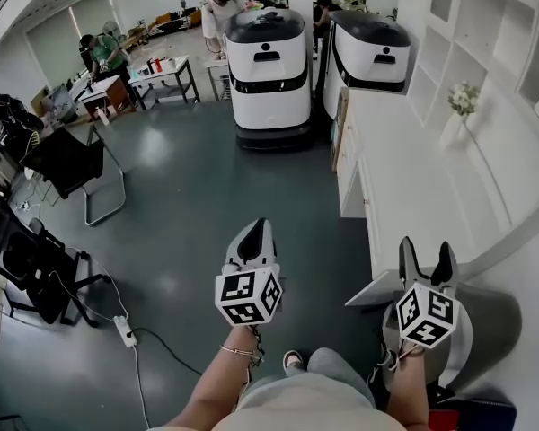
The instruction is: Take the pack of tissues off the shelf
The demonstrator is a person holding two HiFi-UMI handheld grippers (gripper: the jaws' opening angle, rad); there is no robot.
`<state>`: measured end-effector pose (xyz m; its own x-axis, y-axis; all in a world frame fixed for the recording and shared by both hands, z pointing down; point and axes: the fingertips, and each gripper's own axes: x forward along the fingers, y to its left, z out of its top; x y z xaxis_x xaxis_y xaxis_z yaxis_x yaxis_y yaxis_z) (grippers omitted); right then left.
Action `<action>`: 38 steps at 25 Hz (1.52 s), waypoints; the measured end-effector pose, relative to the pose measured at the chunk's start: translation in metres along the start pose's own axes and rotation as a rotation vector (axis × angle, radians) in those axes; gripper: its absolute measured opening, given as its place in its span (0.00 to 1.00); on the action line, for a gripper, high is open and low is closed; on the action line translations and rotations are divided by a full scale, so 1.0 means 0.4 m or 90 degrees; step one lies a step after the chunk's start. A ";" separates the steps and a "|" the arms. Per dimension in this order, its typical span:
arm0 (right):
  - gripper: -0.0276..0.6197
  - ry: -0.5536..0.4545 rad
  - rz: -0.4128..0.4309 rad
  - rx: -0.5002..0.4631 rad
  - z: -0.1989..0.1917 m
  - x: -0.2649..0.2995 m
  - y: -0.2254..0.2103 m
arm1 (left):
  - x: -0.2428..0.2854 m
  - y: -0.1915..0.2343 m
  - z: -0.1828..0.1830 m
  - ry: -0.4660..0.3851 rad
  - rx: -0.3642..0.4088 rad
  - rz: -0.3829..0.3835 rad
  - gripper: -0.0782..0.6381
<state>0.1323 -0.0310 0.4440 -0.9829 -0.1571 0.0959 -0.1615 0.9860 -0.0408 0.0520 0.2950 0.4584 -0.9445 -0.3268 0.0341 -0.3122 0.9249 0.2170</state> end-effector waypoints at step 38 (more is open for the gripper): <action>0.69 0.016 -0.215 0.015 0.120 0.669 -0.413 | 1.022 -0.288 -0.016 0.068 -0.007 -0.220 0.14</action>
<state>-0.1085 -0.2386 0.4286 -0.8714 -0.4722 0.1331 -0.4793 0.8772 -0.0263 -0.2975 0.0535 0.4535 -0.7671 -0.6389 0.0582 -0.6097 0.7542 0.2438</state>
